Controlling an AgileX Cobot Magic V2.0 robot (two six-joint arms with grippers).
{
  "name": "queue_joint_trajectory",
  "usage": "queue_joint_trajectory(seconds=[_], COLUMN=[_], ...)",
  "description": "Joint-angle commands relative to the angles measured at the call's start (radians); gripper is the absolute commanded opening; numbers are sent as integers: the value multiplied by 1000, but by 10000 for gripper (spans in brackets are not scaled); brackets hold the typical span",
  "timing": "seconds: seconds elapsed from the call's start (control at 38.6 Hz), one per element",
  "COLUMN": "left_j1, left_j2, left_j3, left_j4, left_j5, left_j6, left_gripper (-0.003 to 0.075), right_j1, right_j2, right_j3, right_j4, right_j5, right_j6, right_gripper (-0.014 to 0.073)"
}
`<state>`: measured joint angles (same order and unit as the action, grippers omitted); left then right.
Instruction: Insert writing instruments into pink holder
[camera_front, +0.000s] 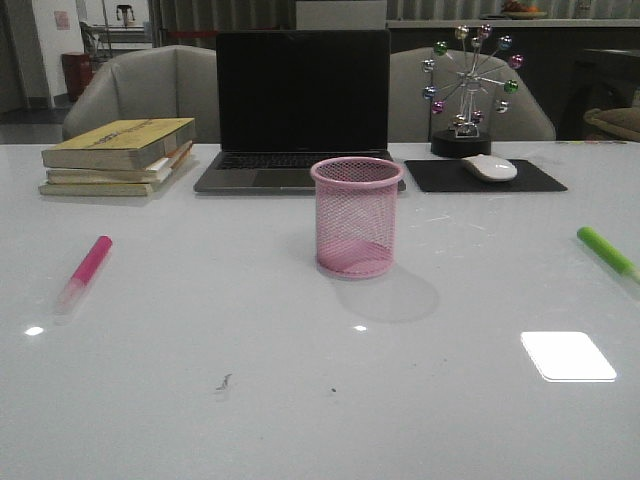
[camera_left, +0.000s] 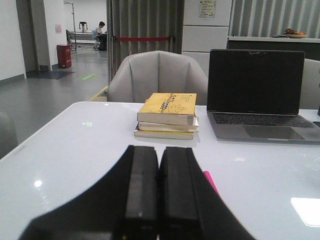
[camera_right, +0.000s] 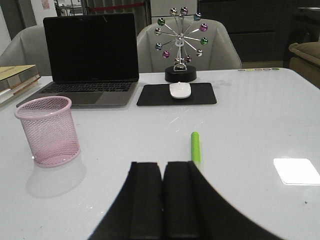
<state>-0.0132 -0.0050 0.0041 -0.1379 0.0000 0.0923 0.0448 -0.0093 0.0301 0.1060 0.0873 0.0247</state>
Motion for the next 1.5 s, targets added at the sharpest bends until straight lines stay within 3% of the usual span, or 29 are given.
queue_joint_trajectory(seconds=[0.0, 0.7, 0.93, 1.06, 1.22, 1.48], left_j1=[1, 1, 1, 1, 1, 1], left_j2=[-22, -22, -22, -22, -17, 106], left_j3=[3, 3, 2, -42, -177, -396], left_j4=[-10, -10, -10, -10, -3, 3], left_j5=[-85, -89, -230, -225, -188, -120], left_j6=[-10, -10, -10, -10, -10, -10], left_gripper=[93, 93, 93, 93, 93, 93], right_j1=[1, 1, 1, 2, 2, 2], right_j2=[-2, -2, -2, -2, -2, 71], right_j3=[1, 1, 1, -4, -125, -413], right_j4=[1, 1, 1, 1, 1, -54], right_j5=[-93, -100, -152, -243, -240, -68], right_j6=[-6, -6, -6, -6, -6, -6], right_gripper=[49, 49, 49, 49, 49, 49])
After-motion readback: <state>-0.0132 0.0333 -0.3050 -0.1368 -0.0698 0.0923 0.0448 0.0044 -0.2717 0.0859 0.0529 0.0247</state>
